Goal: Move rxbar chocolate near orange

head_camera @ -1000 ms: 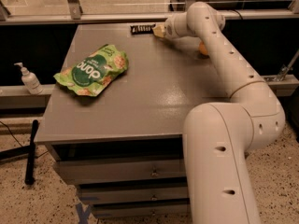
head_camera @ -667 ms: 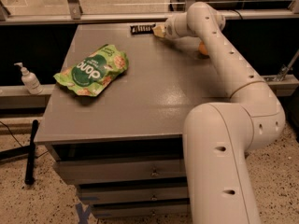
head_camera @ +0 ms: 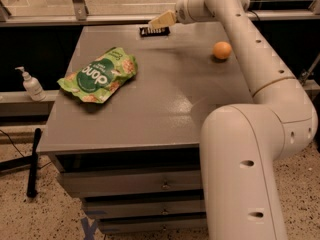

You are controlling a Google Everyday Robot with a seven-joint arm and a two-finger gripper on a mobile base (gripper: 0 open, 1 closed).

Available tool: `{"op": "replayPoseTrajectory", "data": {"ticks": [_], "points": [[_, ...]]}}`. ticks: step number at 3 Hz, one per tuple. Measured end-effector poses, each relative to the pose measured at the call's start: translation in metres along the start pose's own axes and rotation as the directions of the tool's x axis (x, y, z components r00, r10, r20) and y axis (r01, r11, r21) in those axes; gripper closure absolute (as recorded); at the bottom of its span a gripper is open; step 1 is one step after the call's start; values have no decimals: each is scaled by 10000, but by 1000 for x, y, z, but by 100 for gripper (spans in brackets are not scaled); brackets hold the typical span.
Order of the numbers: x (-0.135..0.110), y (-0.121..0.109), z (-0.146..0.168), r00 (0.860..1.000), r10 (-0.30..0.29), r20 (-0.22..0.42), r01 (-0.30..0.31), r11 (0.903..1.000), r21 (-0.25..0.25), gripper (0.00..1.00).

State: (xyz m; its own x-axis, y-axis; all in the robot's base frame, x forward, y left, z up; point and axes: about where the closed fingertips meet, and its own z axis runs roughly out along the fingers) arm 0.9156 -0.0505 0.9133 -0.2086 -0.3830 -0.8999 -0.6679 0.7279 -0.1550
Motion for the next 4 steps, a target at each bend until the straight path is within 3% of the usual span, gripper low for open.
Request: {"op": "replayPoseTrajectory", "data": {"ticks": [1, 4], "points": [[-9, 5, -6, 9999, -129, 1, 129, 9998, -141, 0], [34, 2, 17, 9956, 546, -759, -560, 9983, -159, 0]]}}
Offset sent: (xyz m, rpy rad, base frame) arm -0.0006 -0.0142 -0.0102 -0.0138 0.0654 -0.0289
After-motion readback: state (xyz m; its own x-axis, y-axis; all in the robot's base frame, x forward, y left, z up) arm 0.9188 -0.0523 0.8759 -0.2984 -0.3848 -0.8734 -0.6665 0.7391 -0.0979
